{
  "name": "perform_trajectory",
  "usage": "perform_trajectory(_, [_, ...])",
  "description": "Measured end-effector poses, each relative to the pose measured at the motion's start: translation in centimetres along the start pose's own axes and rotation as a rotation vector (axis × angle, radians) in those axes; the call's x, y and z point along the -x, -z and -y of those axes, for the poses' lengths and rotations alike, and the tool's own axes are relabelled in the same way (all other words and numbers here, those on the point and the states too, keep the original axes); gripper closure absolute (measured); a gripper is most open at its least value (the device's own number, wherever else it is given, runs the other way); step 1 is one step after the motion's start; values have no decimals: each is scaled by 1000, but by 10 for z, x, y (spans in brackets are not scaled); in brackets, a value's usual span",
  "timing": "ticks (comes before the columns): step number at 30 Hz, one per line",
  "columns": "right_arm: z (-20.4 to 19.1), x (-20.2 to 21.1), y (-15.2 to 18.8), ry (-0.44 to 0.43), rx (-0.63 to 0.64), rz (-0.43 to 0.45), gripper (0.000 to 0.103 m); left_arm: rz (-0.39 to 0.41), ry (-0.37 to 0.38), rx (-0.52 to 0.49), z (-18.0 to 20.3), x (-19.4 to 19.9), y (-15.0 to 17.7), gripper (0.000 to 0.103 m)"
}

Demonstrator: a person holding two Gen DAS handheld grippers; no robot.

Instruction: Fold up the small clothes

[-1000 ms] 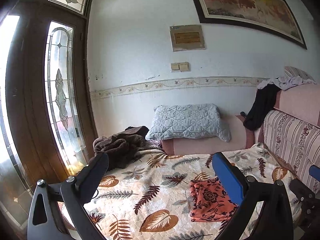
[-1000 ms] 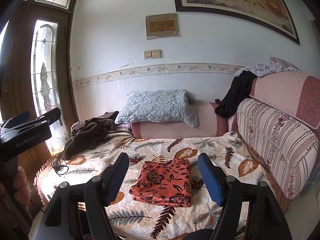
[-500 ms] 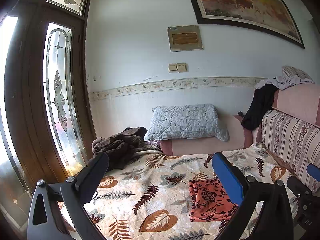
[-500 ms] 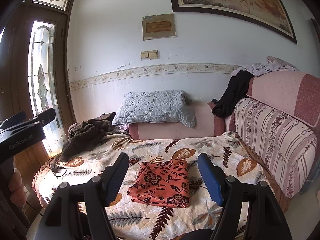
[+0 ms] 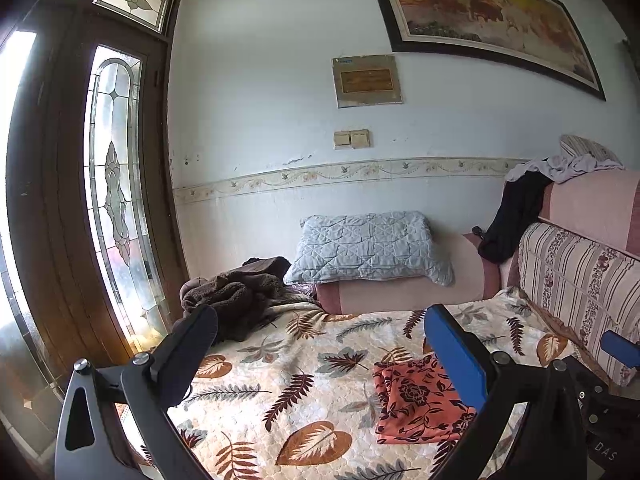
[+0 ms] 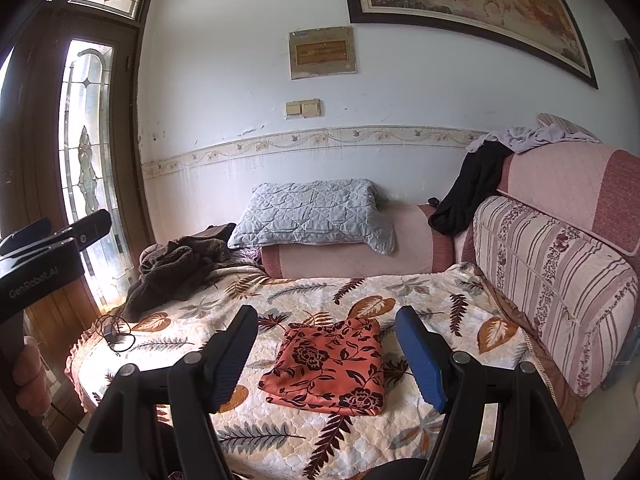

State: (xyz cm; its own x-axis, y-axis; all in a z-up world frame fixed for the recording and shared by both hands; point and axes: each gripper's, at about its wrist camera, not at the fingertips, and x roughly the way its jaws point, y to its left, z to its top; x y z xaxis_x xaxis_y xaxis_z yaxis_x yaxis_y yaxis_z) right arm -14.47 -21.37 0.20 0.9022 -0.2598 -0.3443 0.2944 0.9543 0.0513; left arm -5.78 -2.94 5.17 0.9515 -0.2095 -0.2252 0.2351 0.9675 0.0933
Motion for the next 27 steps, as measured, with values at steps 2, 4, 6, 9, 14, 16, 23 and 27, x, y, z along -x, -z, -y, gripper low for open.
perform_trajectory(2, [-1, 0, 0, 0, 0, 1, 28, -1, 2, 3, -1, -1, 0, 0])
perform_trajectory(4, [-1, -1, 0, 1, 4, 3, 28, 0, 0, 5, -1, -1, 0, 0])
perform_trajectory(6, [-3, -3, -1, 4, 11, 5, 28, 0, 0, 6, -2, -2, 0, 0])
perform_trajectory(9, [-5, -6, -2, 3, 17, 11, 28, 1, -5, 6, -3, -4, 1, 0])
perform_trajectory(14, [-9, -12, -4, 1, 20, 9, 28, -6, -8, 7, -4, -11, 2, 0])
perform_trajectory(16, [-10, -17, -4, -1, 26, 2, 28, -13, -8, 10, -5, -15, 2, 0])
perform_trajectory(23, [-15, -34, -4, -4, 38, -21, 28, -41, -12, 10, -5, -35, 7, 0])
perform_trajectory(27, [-18, -49, -6, -8, 42, -35, 28, -61, -12, 3, -4, -50, 9, 0])
